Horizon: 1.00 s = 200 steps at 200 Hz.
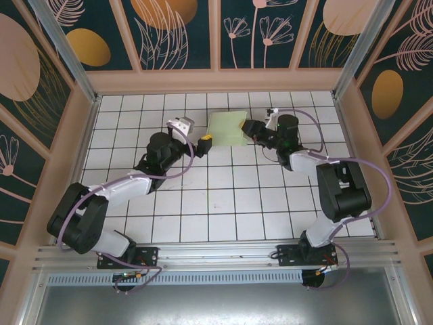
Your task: Fold the paper box
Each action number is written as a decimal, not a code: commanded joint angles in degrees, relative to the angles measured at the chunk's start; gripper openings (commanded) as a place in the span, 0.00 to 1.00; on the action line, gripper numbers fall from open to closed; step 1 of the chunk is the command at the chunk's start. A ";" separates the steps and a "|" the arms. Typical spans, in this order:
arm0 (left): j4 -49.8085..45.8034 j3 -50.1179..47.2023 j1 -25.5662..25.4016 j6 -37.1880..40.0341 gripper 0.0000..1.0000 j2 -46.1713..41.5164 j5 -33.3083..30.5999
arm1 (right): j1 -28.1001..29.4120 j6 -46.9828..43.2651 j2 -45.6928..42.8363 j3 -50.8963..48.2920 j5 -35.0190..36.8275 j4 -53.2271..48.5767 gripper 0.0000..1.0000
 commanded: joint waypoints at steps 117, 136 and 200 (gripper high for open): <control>54.26 -11.17 -10.93 66.32 0.99 16.60 -13.80 | -4.00 8.15 -15.00 -4.19 -5.85 0.61 0.34; 57.13 -9.89 -11.16 68.27 0.99 18.74 -14.12 | -3.95 10.71 -15.55 -5.34 -7.42 2.43 0.33; 57.51 -7.49 -11.17 69.93 0.97 20.47 -11.16 | -3.62 11.98 -17.27 -6.79 -12.16 0.14 0.31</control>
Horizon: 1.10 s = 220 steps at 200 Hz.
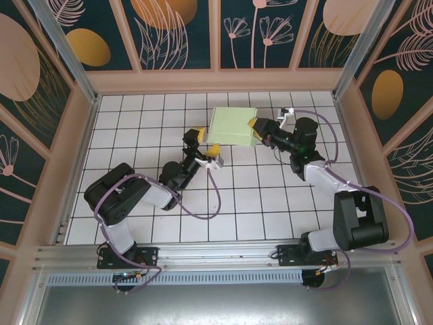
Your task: Fold the paper box
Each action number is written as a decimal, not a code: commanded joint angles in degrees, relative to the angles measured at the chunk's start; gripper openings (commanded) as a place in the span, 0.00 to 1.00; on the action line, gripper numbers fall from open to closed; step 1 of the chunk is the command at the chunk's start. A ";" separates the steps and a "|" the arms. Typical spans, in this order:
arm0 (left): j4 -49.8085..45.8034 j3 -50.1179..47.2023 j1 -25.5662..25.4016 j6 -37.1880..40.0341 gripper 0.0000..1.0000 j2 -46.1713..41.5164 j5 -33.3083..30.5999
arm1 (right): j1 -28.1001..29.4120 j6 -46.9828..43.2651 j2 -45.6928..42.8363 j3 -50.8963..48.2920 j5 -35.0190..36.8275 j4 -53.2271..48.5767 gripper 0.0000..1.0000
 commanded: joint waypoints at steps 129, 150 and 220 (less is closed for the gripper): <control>6.72 1.19 -0.44 -0.66 0.48 -0.84 6.55 | 0.15 1.09 -2.22 -1.66 -6.64 -0.31 0.30; 6.30 1.06 -0.49 -2.00 0.40 -1.00 5.78 | 0.16 0.87 -2.14 -1.62 -6.50 -0.32 0.32; -2.74 0.81 -0.47 -8.98 0.33 -3.92 1.41 | -0.66 -5.26 -5.18 -2.39 -1.66 -1.26 0.66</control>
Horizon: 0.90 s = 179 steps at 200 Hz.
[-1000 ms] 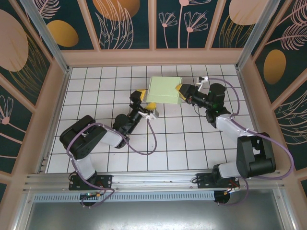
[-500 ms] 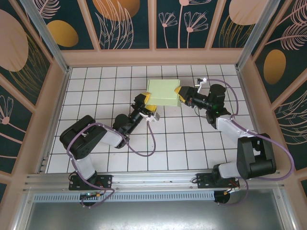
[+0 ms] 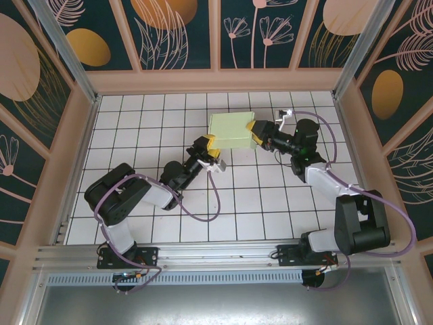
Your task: Fold the paper box
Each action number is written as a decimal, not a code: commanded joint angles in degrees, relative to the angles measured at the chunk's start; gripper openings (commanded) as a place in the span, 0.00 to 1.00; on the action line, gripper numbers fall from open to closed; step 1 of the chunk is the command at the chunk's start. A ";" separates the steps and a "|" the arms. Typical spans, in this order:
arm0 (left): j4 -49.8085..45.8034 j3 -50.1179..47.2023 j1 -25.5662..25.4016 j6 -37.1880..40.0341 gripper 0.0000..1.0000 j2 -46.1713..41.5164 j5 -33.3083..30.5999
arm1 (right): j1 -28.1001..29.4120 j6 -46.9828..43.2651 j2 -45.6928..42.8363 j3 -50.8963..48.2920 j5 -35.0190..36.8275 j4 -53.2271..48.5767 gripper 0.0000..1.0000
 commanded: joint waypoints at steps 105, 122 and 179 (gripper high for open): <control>-56.42 8.97 4.49 -42.54 0.28 -14.22 4.86 | -2.96 -36.86 -20.22 2.23 28.03 -31.07 0.67; -62.13 9.54 4.64 -45.24 0.30 -15.30 5.37 | -2.88 -41.16 -22.54 2.44 28.99 -31.72 0.67; -88.76 19.62 4.62 -50.10 0.31 -15.38 6.53 | 7.84 -56.75 -22.50 3.96 32.87 -32.55 0.67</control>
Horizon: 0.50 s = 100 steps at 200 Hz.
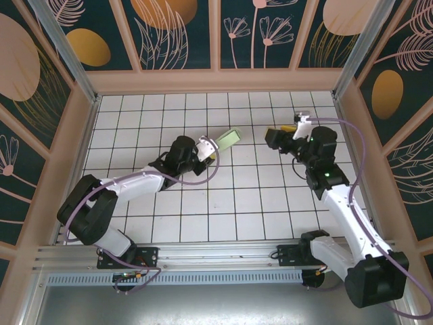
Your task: Fold the paper box
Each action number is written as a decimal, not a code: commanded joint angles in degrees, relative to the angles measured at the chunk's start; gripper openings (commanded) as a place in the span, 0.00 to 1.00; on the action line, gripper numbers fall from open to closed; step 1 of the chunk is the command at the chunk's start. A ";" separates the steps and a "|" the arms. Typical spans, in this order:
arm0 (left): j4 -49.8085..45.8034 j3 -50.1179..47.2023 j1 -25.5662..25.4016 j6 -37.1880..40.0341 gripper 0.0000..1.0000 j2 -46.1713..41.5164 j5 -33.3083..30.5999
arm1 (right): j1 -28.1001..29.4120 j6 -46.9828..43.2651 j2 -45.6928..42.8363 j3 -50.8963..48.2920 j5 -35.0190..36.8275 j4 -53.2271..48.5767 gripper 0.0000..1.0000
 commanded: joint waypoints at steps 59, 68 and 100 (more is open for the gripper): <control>-26.15 5.58 0.01 -2.73 0.30 -0.47 7.02 | 8.83 -17.31 10.52 5.74 -0.13 -2.06 0.67; -26.92 5.73 0.09 -2.64 0.30 -0.10 7.80 | 8.97 -18.25 12.12 6.75 -1.43 -2.80 0.67; -27.21 5.82 0.15 -1.08 0.30 0.72 9.25 | 10.26 -24.02 17.38 9.91 -6.93 -5.61 0.66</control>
